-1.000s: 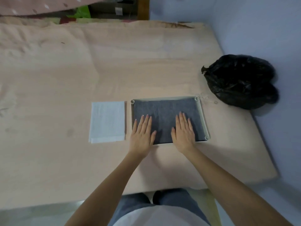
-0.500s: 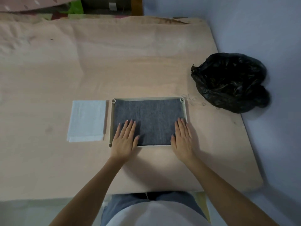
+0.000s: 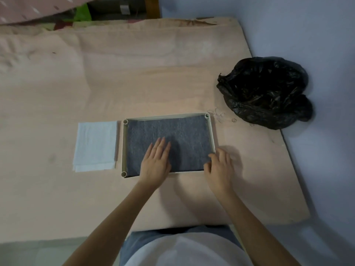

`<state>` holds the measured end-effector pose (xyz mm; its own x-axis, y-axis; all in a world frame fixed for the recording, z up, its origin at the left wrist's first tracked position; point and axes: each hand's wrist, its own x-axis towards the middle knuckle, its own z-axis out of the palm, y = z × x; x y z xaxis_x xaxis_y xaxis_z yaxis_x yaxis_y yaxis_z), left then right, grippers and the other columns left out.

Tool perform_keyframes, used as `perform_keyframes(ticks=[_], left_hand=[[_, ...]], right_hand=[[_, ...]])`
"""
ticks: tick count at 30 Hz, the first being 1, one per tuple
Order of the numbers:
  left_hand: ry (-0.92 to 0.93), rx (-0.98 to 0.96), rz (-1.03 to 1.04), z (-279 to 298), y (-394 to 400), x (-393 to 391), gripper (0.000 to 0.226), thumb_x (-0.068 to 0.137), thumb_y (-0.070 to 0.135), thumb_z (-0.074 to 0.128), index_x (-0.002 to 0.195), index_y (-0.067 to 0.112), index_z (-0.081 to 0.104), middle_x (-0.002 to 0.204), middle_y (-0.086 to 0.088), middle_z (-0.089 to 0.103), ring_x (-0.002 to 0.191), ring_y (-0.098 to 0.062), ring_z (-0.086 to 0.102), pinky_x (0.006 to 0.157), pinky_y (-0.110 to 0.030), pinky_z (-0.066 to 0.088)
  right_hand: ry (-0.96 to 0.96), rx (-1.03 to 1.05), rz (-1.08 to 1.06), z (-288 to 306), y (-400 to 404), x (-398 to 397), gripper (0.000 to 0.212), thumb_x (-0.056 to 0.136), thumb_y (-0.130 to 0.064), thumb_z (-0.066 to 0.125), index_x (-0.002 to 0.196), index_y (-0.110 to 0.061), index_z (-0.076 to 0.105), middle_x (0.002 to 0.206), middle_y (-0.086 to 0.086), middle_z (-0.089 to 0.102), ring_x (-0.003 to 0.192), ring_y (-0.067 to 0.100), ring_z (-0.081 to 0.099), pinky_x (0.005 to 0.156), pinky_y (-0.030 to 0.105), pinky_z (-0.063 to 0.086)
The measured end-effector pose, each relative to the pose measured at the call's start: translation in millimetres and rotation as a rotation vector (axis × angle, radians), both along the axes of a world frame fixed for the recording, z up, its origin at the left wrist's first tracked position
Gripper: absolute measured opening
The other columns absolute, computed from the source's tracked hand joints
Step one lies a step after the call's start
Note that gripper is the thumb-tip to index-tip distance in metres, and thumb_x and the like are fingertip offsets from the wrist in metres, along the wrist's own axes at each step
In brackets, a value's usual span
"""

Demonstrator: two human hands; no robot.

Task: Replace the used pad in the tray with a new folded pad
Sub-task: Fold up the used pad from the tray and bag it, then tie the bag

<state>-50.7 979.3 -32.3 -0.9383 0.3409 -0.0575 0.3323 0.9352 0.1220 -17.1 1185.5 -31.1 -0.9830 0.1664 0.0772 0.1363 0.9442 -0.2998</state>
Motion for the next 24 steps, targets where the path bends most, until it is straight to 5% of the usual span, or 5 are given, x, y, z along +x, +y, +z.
perform_keyframes(ticks=[5, 8, 13, 17, 24], left_hand=[[-0.071, 0.063, -0.117, 6.1, 56.6, -23.6, 0.055, 0.093, 0.021, 0.042, 0.145, 0.008, 0.03, 0.153, -0.013, 0.026, 0.141, -0.027, 0.024, 0.115, -0.037, 0.018], [-0.082, 0.039, -0.108, 8.9, 77.5, -39.2, 0.047, 0.093, 0.022, 0.039, 0.138, 0.007, 0.038, 0.141, -0.015, 0.04, 0.126, -0.029, 0.039, 0.1, -0.037, 0.032], [-0.107, -0.022, -0.105, 8.6, 93.7, -60.5, 0.036, 0.094, 0.022, 0.038, 0.126, 0.007, 0.045, 0.125, -0.013, 0.047, 0.115, -0.03, 0.043, 0.091, -0.037, 0.035], [-0.161, 0.01, -0.063, 7.7, 102.4, -72.3, 0.039, 0.096, 0.033, 0.041, 0.123, 0.005, 0.045, 0.125, -0.014, 0.045, 0.117, -0.031, 0.042, 0.092, -0.039, 0.039], [-0.231, 0.152, 0.077, 14.8, 118.8, -80.3, 0.05, 0.093, 0.049, 0.041, 0.119, 0.007, 0.044, 0.122, -0.015, 0.045, 0.116, -0.033, 0.042, 0.084, -0.043, 0.044]], right_hand=[[-0.048, 0.033, -0.067, 8.9, -9.5, 4.0, 0.029, 0.058, -0.011, 0.078, 0.083, -0.002, 0.068, 0.096, 0.02, 0.064, 0.088, 0.037, 0.062, 0.075, 0.039, 0.051], [-0.088, 0.053, -0.124, 11.7, -13.9, 3.6, 0.032, 0.051, -0.012, 0.081, 0.078, -0.001, 0.066, 0.096, 0.022, 0.064, 0.085, 0.037, 0.063, 0.071, 0.038, 0.052], [-0.228, -0.005, -0.233, 5.9, -16.4, 1.7, 0.03, 0.078, -0.02, 0.063, 0.098, 0.004, 0.064, 0.13, 0.025, 0.05, 0.119, 0.037, 0.048, 0.094, 0.041, 0.038], [-0.168, -0.003, -0.247, 11.7, -23.5, 3.8, 0.026, 0.06, -0.01, 0.079, 0.075, 0.004, 0.064, 0.109, 0.029, 0.062, 0.099, 0.041, 0.061, 0.08, 0.043, 0.05], [-0.048, -0.007, -0.21, 21.0, -27.2, 3.3, 0.03, 0.057, -0.013, 0.084, 0.076, -0.003, 0.062, 0.1, 0.02, 0.065, 0.091, 0.036, 0.063, 0.076, 0.039, 0.051]])
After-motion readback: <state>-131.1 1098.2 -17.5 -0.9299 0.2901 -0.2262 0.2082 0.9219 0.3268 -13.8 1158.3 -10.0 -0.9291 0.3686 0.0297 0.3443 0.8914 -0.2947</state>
